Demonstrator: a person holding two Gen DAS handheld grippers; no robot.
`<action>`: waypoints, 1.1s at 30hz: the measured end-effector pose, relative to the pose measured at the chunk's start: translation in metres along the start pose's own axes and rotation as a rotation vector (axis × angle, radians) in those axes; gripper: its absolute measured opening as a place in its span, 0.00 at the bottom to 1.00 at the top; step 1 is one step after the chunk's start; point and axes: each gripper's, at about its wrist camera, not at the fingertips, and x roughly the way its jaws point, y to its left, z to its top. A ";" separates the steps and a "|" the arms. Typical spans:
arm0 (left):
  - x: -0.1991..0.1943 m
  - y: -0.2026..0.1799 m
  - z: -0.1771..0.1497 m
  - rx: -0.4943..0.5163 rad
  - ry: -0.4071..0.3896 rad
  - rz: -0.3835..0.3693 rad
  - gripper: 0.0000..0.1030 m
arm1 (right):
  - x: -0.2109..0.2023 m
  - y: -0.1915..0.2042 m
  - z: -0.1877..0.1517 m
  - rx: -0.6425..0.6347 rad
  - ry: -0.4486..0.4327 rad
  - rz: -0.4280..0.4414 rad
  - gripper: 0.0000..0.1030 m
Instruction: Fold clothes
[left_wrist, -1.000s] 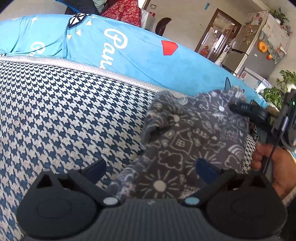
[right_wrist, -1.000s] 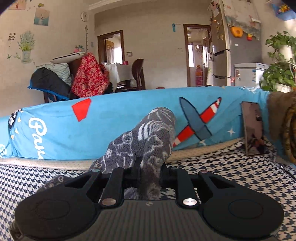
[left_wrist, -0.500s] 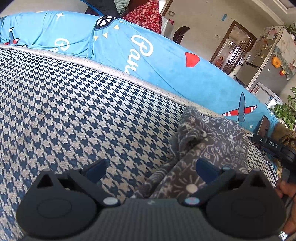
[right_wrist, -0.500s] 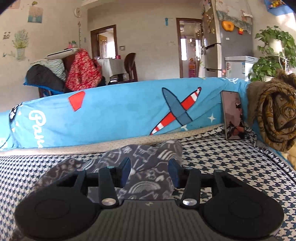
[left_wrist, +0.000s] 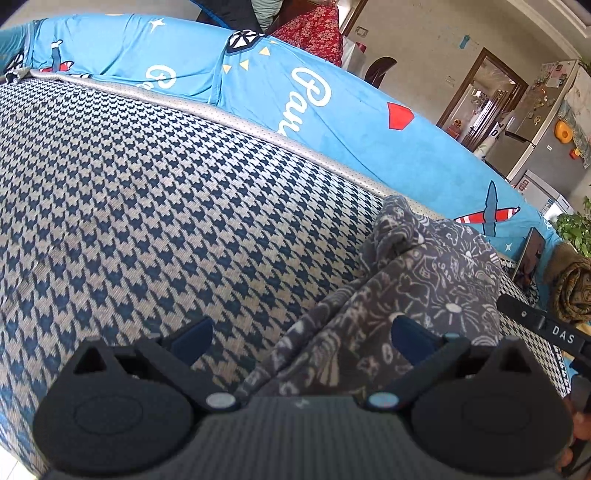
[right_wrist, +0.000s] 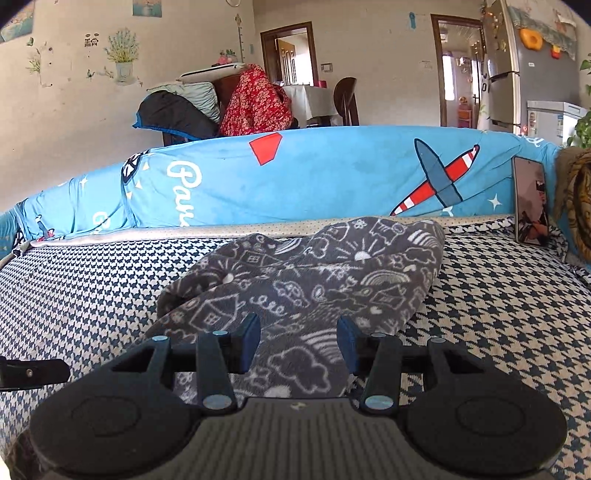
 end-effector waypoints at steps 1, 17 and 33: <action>-0.003 0.001 -0.004 -0.001 -0.001 0.005 1.00 | -0.002 0.001 -0.002 0.000 0.002 0.009 0.44; -0.032 0.006 -0.053 -0.012 0.004 0.050 1.00 | 0.007 0.043 -0.031 -0.190 0.078 0.128 0.44; -0.035 0.012 -0.073 0.021 0.032 0.083 1.00 | 0.022 0.046 -0.051 -0.174 0.133 0.135 0.45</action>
